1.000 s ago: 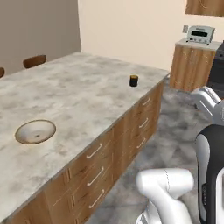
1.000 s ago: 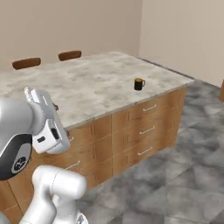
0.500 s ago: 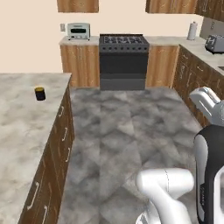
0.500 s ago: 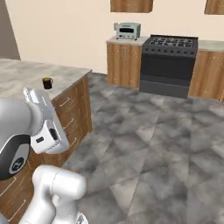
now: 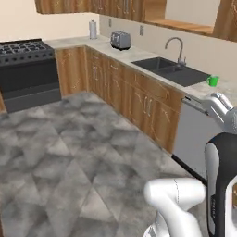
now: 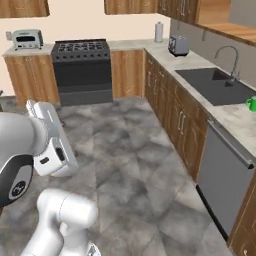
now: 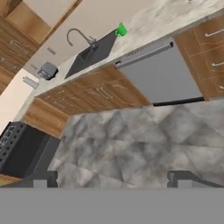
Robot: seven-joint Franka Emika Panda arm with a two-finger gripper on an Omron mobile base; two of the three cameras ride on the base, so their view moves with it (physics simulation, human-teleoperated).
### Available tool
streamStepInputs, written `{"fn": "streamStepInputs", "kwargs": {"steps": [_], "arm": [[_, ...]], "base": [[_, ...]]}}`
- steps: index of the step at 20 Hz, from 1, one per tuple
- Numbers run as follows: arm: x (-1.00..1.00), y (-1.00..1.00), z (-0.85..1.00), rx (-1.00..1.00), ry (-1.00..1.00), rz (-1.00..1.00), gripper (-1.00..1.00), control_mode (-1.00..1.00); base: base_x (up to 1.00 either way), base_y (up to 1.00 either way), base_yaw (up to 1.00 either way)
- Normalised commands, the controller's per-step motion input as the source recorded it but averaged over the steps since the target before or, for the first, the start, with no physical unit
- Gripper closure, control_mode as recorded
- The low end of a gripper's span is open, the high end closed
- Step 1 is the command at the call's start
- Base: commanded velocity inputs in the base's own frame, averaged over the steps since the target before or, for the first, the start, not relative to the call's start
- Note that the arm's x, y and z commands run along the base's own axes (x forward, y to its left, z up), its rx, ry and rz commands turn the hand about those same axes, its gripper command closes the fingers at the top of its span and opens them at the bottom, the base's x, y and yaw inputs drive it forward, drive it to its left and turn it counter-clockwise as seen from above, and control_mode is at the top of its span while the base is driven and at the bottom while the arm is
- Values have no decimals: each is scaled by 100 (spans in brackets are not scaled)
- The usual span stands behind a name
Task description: Clear the mugs and bowl far away from the sink.
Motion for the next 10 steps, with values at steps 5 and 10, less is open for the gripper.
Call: {"fn": "streamStepInputs", "kwargs": {"steps": [5, 10], "arm": [[0, 0, 0, 0, 0, 0, -100, 100], [0, 0, 0, 0, 0, 0, -100, 100]], "base": [[14, 1, -62], [54, 20, -59]]}}
